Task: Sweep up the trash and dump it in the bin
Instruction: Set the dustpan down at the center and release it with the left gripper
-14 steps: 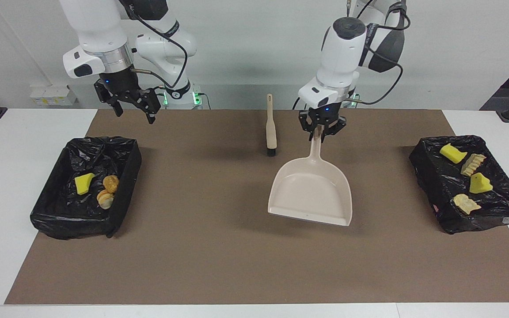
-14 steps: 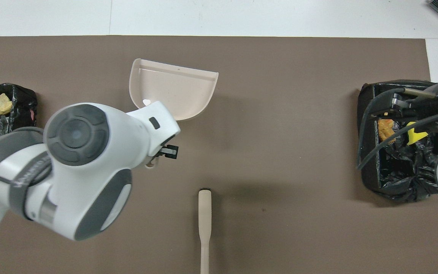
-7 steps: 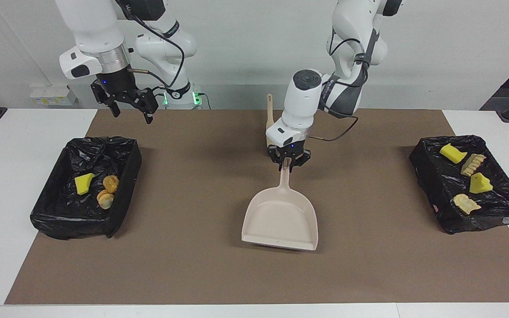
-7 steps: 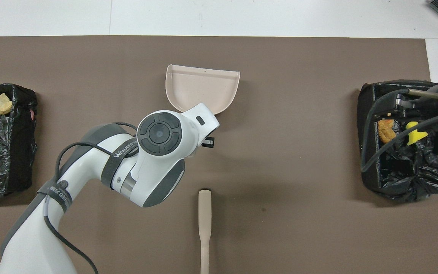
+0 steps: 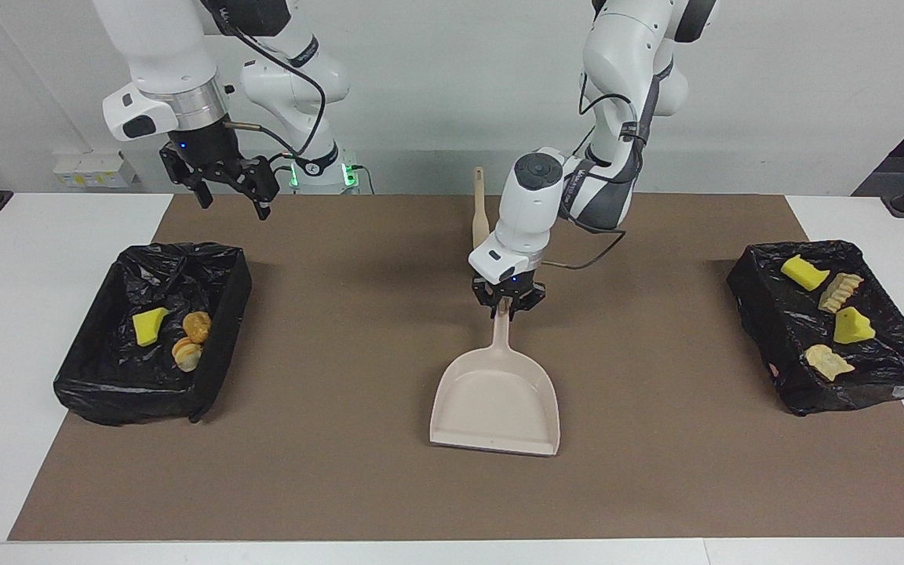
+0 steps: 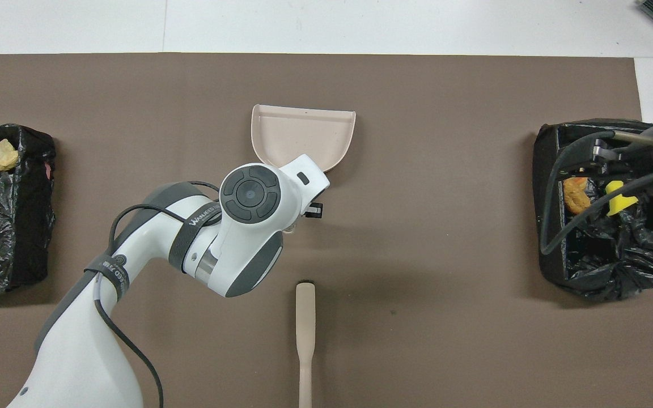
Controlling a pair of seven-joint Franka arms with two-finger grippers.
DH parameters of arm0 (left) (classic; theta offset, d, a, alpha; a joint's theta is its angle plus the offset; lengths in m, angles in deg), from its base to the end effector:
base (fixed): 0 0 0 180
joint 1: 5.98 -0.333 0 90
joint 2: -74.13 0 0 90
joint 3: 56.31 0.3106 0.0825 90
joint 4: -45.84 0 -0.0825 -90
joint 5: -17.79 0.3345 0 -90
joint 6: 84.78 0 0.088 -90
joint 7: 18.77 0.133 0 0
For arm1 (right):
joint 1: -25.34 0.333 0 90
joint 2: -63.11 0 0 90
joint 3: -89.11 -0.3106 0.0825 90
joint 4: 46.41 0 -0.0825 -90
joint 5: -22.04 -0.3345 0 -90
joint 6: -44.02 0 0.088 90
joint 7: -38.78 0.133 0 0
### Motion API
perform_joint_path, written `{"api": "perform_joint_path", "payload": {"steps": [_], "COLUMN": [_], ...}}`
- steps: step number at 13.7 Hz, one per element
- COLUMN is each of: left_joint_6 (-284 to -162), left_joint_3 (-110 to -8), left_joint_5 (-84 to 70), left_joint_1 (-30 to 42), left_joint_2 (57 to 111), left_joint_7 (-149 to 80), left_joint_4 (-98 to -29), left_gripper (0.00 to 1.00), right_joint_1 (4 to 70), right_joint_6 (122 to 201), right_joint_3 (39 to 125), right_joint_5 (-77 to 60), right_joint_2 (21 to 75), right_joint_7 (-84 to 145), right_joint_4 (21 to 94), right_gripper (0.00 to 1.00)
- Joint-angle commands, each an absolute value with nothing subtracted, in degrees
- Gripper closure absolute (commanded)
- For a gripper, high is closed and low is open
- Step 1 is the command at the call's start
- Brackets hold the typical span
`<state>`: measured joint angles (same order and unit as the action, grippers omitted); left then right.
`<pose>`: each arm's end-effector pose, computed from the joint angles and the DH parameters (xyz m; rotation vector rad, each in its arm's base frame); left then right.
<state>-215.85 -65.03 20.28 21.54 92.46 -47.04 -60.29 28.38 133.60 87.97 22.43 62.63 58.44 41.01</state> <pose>0.4894 -0.3491 0.3607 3.0545 -0.2376 0.1445 0.5069 0.0361 0.6072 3.1122 -0.4232 0.0472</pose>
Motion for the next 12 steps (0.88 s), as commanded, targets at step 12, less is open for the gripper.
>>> {"api": "perform_joint_path", "payload": {"steps": [12], "left_joint_6": [-211.35], "left_joint_3": [-62.99], "left_joint_5": [22.44], "left_joint_1": [15.13], "left_joint_2": [86.71], "left_joint_7": [-51.47], "left_joint_4": [-59.01], "left_gripper": [0.00], "right_joint_1": [26.75], "right_joint_6": [133.06], "right_joint_3": [87.97], "right_joint_5": [20.46], "right_joint_2": [62.67], "right_joint_7": [56.45], "right_joint_4": [40.69], "right_gripper": [0.00]}}
